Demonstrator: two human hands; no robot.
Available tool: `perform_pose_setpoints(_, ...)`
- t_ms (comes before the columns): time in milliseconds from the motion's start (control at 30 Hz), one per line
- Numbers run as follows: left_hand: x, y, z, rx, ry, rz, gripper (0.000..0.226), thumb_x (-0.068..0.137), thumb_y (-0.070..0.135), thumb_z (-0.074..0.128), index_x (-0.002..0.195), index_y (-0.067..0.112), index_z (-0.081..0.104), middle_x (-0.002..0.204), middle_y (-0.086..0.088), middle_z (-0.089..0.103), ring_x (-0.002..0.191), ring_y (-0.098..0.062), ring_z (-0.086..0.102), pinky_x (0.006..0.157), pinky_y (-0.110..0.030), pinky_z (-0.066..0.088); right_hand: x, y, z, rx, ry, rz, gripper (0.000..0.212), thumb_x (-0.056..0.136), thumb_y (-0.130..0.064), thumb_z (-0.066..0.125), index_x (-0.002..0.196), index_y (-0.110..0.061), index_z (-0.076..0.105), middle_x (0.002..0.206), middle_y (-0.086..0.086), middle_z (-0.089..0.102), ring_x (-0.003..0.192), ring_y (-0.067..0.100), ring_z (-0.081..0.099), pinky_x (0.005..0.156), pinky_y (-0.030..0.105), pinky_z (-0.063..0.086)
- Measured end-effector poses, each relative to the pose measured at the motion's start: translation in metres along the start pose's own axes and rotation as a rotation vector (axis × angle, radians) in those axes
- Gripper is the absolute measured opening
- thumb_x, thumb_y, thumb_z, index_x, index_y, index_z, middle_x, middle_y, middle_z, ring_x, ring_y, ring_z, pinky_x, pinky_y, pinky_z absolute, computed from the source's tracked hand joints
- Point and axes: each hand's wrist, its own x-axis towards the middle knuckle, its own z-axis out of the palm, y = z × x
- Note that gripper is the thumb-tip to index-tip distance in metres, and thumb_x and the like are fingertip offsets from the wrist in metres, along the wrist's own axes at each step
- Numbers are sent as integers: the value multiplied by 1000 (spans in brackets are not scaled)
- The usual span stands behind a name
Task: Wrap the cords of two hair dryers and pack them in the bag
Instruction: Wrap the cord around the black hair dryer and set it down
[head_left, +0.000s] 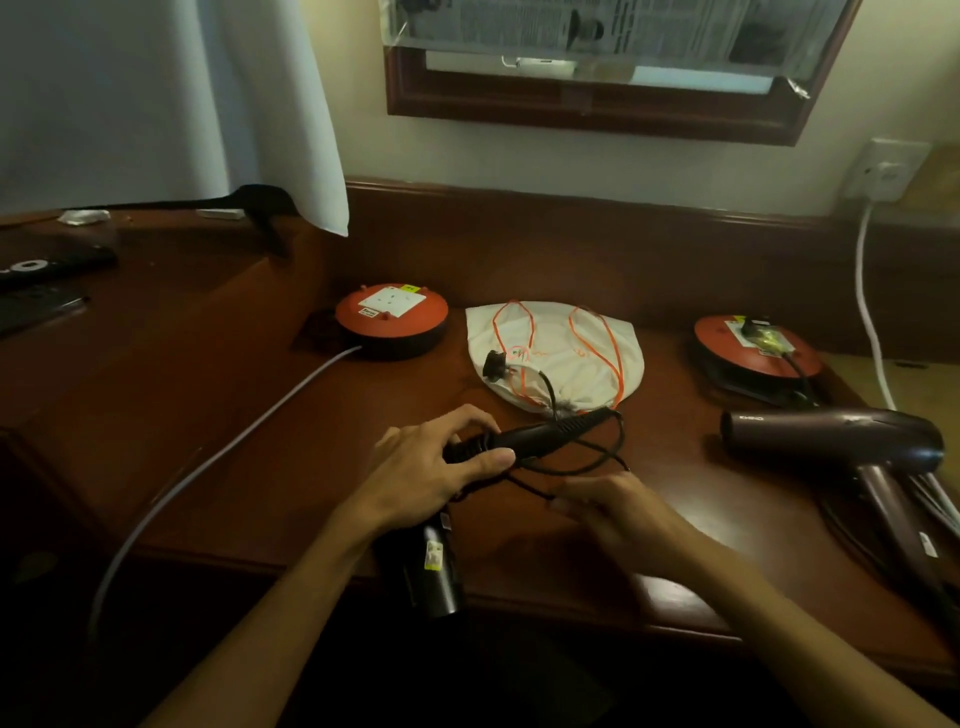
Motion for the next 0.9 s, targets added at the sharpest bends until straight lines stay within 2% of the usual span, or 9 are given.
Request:
perform_pose_setpoints(100,1,4,7,96,6,33,40,89,77,46,109,44,59,83,15,69,76,6,63,78,-34,38,7,21,-4,92,-54,74,25,101,-34,58,90,-16,71,78,6,67,70,25,60,66,46,48)
perform_pose_setpoints(233,3,-1,12,93,7,67,31,96,69,44,103,43,58,81,14,72,72,2,65,75,-32,41,20,32,-7,201,-122,144,22,94,-28,68,93,-7,74,85,11,72,75,23,67,68,41,57)
perform_pose_setpoints(333,5,1,12,97,-30,101,26,98,63,49,100,40,61,82,14,73,73,4,64,71,-24,35,52,27,-13,128,-270,165,26,89,-17,68,74,3,66,65,20,61,57,23,51,55,37,41)
perform_pose_setpoints(400,6,2,10,97,-63,109,25,97,62,50,99,41,63,83,16,73,73,6,62,72,-24,34,75,22,-20,37,-373,133,28,93,-11,66,68,2,61,63,12,51,59,19,42,56,32,35)
perform_pose_setpoints(467,5,2,9,120,-70,93,28,97,65,48,101,41,61,84,16,73,72,7,60,72,-23,32,93,13,-33,6,-423,151,30,95,-21,68,71,-3,62,66,5,51,61,16,45,59,30,36)
perform_pose_setpoints(600,14,6,10,200,-62,41,42,93,76,38,110,41,53,89,12,70,73,2,56,74,-33,31,112,-17,-58,41,-374,141,35,94,-34,69,77,-3,67,67,4,56,61,14,49,59,26,39)
perform_pose_setpoints(733,19,10,9,156,-150,16,63,87,80,34,139,47,42,104,6,73,98,-17,66,88,-39,37,111,-35,-65,-14,-377,97,32,102,-31,58,77,-15,67,68,6,57,60,19,49,61,37,40)
perform_pose_setpoints(800,18,13,6,137,-228,30,71,86,78,44,149,47,36,113,6,72,99,-13,65,96,-38,41,105,-40,-67,-37,-365,107,30,103,-27,56,76,-19,66,68,7,57,59,19,48,61,37,39)
perform_pose_setpoints(900,17,13,5,118,-252,74,65,85,70,64,143,52,42,109,11,70,92,-6,62,86,-31,41,98,-47,-69,-74,-341,119,27,102,-26,58,80,-14,68,69,8,59,59,15,49,60,32,39)
